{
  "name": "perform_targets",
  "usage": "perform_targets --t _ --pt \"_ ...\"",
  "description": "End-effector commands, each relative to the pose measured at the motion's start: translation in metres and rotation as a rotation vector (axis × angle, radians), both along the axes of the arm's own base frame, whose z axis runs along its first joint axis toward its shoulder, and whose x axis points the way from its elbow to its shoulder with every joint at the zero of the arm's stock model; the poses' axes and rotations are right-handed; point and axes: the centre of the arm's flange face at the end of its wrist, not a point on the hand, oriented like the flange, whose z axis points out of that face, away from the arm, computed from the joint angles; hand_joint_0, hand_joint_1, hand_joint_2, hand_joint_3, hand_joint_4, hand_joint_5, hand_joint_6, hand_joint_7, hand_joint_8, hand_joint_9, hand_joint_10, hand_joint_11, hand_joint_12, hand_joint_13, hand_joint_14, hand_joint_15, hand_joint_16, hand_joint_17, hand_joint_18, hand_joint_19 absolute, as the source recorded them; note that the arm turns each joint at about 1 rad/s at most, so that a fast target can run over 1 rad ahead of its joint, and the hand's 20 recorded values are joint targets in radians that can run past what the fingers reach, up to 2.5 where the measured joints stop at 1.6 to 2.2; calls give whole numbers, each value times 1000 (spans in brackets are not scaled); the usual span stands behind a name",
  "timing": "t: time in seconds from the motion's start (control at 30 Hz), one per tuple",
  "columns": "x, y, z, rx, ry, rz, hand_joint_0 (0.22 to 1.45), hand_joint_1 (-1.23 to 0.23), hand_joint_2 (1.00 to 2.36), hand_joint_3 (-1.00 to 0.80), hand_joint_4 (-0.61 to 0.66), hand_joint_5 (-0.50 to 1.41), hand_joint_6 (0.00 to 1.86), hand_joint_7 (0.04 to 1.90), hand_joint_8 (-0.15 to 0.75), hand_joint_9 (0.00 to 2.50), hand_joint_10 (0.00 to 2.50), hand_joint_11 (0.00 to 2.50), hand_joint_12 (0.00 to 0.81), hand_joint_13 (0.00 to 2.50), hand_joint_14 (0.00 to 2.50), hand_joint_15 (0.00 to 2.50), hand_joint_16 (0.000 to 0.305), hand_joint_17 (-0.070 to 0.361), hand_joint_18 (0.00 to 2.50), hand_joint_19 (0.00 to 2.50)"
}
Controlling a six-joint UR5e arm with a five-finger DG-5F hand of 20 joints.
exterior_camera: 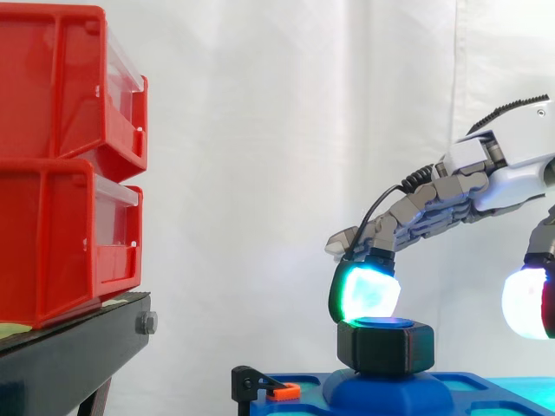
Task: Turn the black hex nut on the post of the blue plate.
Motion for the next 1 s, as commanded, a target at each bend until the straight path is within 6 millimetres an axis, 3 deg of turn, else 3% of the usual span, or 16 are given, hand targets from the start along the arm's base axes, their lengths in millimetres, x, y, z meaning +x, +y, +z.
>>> perform_targets --t 0.0,0.33,0.97 --pt "-2 1 1 -5 13 -4 492 -786 1000 -500 122 -288 502 691 138 0 0 0 290 0 0 0 39 88 14 73" --pt "-6 4 12 -21 22 -49 493 -784 1000 -500 121 -288 502 687 137 0 0 0 290 0 0 0 39 88 28 85" --pt "-8 21 15 -32 54 -63 495 -781 1000 -500 120 -288 502 687 134 0 0 0 286 0 0 0 39 87 38 89"
